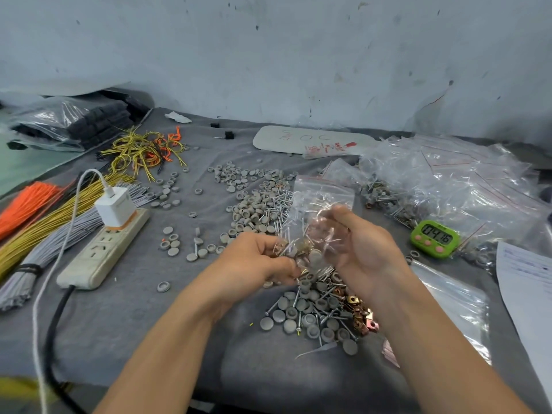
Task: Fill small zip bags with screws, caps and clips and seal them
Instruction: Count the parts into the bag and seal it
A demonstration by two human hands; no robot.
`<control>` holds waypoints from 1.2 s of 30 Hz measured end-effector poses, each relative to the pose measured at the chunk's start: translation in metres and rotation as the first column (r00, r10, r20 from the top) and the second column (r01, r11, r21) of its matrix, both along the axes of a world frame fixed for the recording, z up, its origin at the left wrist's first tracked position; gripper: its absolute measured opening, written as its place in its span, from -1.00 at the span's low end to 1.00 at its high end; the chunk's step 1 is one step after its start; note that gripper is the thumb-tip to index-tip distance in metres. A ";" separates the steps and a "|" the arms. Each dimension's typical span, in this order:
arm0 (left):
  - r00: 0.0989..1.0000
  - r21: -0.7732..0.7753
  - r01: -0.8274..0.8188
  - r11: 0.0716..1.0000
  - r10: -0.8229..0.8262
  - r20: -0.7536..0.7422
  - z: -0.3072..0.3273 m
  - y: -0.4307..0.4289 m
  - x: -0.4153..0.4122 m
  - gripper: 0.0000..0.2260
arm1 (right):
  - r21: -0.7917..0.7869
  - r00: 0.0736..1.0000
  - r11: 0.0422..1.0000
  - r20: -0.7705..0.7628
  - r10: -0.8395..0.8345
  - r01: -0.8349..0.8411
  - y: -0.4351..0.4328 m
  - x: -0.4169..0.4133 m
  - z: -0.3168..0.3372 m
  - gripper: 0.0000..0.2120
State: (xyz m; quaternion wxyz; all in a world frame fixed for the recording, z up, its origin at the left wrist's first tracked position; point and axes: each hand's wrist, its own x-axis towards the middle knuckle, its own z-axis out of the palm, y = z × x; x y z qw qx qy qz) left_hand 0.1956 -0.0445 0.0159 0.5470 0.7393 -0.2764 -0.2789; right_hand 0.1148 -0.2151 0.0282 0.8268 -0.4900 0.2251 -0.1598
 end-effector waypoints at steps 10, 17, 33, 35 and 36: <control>0.986 -0.042 -0.161 0.986 0.159 -0.045 0.002 0.000 0.000 -0.93 | -0.413 0.977 0.886 -0.126 0.171 -0.208 0.004 -0.002 -0.009 -0.75; 0.973 -0.148 -0.184 0.972 0.159 -0.168 0.000 0.000 0.003 -0.90 | -0.299 0.978 0.931 -0.084 0.193 -0.209 0.002 -0.003 -0.005 -0.80; 0.874 -0.324 -0.485 0.812 0.456 -0.166 0.003 -0.002 0.010 -0.89 | -0.511 0.968 0.829 -0.215 0.131 -0.225 0.003 -0.005 -0.009 -0.85; 0.884 -0.335 -0.466 0.819 0.443 -0.146 0.004 -0.004 0.008 -0.92 | -0.424 0.995 0.901 -0.067 0.074 -0.095 0.004 -0.002 -0.006 -0.93; 0.884 -0.339 -0.465 0.818 0.447 -0.135 0.004 -0.005 0.007 -0.93 | -0.392 0.999 0.919 -0.004 0.038 -0.037 0.004 -0.001 -0.004 -0.94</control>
